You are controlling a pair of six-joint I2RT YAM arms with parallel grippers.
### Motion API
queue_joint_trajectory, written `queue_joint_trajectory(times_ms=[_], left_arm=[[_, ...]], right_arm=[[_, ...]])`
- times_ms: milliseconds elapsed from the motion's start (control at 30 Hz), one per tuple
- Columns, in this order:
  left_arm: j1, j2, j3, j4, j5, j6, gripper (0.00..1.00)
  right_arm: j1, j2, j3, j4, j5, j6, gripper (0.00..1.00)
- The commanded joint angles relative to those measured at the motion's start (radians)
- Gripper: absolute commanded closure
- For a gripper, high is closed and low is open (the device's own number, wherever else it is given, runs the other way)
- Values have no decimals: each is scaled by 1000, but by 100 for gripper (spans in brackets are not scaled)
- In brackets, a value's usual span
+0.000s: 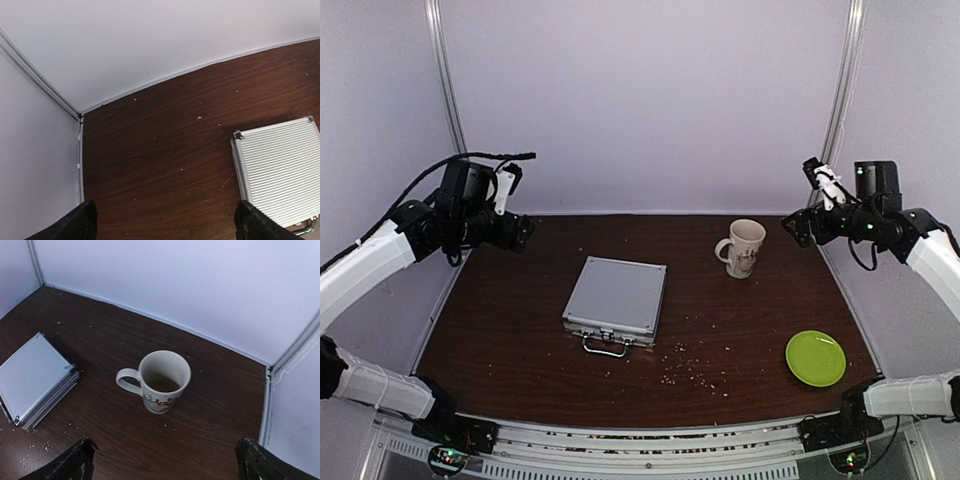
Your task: Pack up texas hold em set
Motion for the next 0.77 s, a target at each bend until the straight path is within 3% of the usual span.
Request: queue_joint_trajectory(times_ms=[0,233,567,733], left_arm=[[57,2,-14,77,-92,-2,2],[62,-56,-115,220,-147,11,2],[61,-56,-128,205,-142,16,2],[62,-65,-133,203,-138,19,2]], right_arm=[[-66,-73,-103,207,110,152,0],[-145,-104,-103,229,49,173,1],[-167,-83,28,127,-16,166,1],[-170,-74,17,137,-72,160,0]])
